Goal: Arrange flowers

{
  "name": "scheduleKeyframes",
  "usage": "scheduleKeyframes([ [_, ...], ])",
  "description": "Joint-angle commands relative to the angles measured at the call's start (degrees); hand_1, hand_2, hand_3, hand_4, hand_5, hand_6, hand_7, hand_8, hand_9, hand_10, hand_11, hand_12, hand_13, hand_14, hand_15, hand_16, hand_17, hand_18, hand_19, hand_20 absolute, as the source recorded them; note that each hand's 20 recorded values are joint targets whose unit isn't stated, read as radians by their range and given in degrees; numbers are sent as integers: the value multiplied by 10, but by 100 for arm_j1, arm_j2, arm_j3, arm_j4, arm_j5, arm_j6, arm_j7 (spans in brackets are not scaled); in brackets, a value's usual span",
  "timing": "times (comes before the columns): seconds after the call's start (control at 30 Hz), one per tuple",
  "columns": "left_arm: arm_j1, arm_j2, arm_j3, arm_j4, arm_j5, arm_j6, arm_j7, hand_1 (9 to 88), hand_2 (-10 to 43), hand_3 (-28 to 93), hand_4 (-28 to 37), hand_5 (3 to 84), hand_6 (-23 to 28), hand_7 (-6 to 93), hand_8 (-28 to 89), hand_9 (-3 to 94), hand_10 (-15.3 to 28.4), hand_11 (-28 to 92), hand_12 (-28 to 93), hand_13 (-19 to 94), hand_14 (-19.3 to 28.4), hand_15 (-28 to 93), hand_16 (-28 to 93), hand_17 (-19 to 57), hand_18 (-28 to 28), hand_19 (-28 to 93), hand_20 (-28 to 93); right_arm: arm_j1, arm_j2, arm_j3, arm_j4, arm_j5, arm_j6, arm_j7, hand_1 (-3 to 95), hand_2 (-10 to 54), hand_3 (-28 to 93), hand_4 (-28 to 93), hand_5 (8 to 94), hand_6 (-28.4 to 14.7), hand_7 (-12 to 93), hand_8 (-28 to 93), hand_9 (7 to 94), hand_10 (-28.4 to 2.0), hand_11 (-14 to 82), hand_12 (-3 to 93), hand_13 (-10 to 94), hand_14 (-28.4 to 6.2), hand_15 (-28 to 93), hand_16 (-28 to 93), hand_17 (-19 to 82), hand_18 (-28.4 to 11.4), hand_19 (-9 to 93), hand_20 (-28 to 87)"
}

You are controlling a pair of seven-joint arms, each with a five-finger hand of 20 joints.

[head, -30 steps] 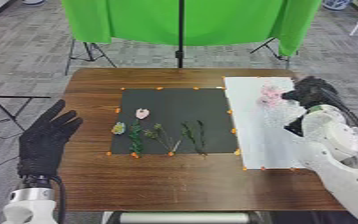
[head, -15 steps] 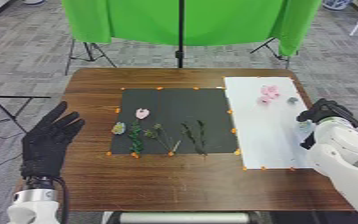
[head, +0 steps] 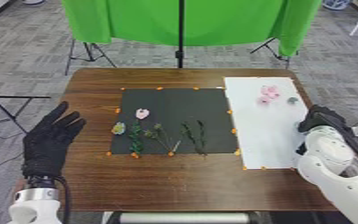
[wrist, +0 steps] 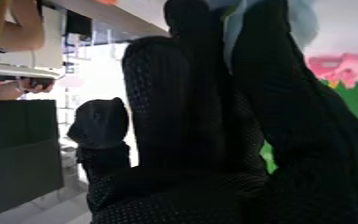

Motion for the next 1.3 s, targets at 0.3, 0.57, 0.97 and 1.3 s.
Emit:
scheduleKeyframes([
  [0.3, 162, -169, -111, -22, 49, 45, -133, 253, 92, 758, -205, 406, 107, 129, -85, 384, 208, 293, 133, 267, 261, 559, -75, -79, 233, 498, 255, -135, -127, -120, -976, -732, 1030, -652, 579, -95, 641, -283, 904, 29, 138, 15, 937, -61, 226, 266, 805, -46, 714, 192, 362, -228, 932, 621],
  [0.57, 175, -208, -103, -38, 100, 21, -184, 253, 92, 760, -204, 406, 108, 129, -85, 384, 208, 293, 133, 267, 261, 559, -75, -78, 233, 498, 254, 1021, -1081, -1264, -1323, -785, 640, -1472, 567, -95, 677, -283, 908, 20, 140, 19, 937, -64, 237, 264, 804, -51, 723, 194, 363, -227, 932, 632],
  [0.97, 72, -112, -49, 4, 98, 17, -211, 252, 91, 761, -205, 406, 107, 128, -85, 384, 209, 293, 133, 267, 262, 559, -76, -78, 233, 498, 254, 2545, -3348, -3155, 224, -1140, -423, -2278, 547, -95, 707, -283, 904, 19, 142, 32, 937, -67, 262, 261, 793, -62, 740, 198, 355, -226, 932, 642],
  [1.3, -249, 2, 13, 101, 153, -54, -349, 253, 92, 760, -204, 407, 108, 129, -85, 384, 207, 294, 133, 267, 262, 559, -76, -78, 233, 498, 254, 2703, -3761, -3373, 705, -1585, -912, -2364, 535, -95, 702, -283, 885, 23, 135, 27, 923, -74, 271, 295, 738, -78, 769, 194, 312, -216, 932, 623],
])
